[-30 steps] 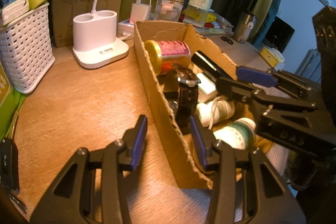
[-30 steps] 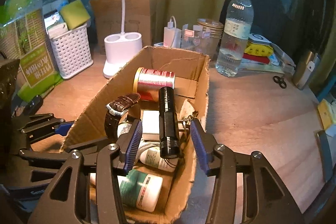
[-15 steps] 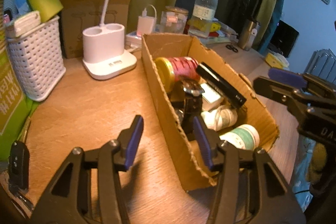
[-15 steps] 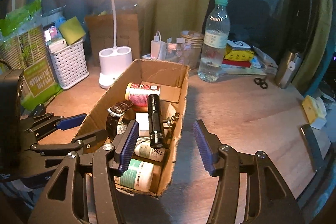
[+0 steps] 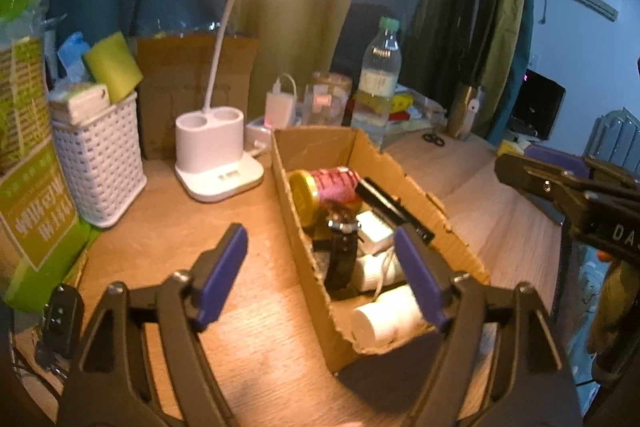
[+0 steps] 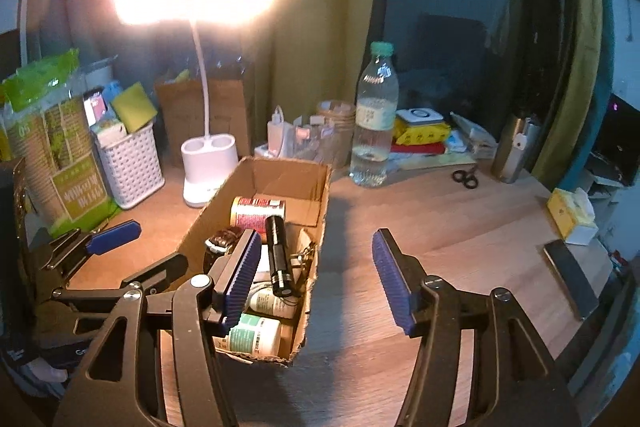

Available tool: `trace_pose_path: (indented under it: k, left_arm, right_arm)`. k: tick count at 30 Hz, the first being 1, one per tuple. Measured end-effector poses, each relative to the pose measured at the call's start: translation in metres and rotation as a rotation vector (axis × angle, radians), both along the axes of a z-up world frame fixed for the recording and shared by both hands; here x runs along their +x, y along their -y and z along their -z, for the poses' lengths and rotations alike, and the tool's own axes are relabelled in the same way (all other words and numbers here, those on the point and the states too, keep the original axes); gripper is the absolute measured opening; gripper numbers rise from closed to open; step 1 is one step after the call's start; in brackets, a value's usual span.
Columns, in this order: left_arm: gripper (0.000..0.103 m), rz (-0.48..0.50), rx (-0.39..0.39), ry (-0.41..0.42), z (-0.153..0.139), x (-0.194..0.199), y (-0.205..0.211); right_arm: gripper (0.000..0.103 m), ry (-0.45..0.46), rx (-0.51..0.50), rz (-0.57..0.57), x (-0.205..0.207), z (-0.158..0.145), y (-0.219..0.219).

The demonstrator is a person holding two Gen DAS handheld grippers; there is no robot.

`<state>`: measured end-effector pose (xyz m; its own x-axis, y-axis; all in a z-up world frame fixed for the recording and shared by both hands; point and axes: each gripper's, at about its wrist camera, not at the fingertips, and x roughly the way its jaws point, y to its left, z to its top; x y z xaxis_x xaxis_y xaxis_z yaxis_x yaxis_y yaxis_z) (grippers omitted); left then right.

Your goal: Organize rigid objects

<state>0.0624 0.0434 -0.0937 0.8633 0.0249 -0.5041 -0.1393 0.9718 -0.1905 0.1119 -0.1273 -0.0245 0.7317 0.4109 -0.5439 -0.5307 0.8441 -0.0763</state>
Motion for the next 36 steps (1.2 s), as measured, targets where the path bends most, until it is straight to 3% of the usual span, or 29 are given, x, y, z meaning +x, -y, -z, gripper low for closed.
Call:
trace_pose_path:
  k: [5, 7, 17, 32, 36]
  left_arm:
    - [0.083, 0.004, 0.057, 0.042, -0.024, -0.011, 0.010]
    - [0.092, 0.016, 0.079, 0.059, -0.035, -0.015, 0.016]
    - [0.093, 0.004, 0.144, 0.104, -0.066, -0.027, 0.026]
    - [0.093, 0.033, 0.130, 0.190, -0.104, -0.051, 0.033]
    - [0.102, 0.024, 0.125, 0.205, -0.109, -0.055, 0.031]
  right_arm:
    - [0.070, 0.033, 0.025, 0.026, -0.007, -0.012, 0.011]
    - [0.074, 0.048, 0.034, 0.032, -0.011, -0.018, 0.015]
    - [0.075, 0.120, 0.079, 0.075, -0.029, -0.041, 0.033]
    - [0.076, 0.186, 0.079, 0.080, -0.048, -0.062, 0.034]
    - [0.076, 0.182, 0.075, 0.090, -0.047, -0.060, 0.035]
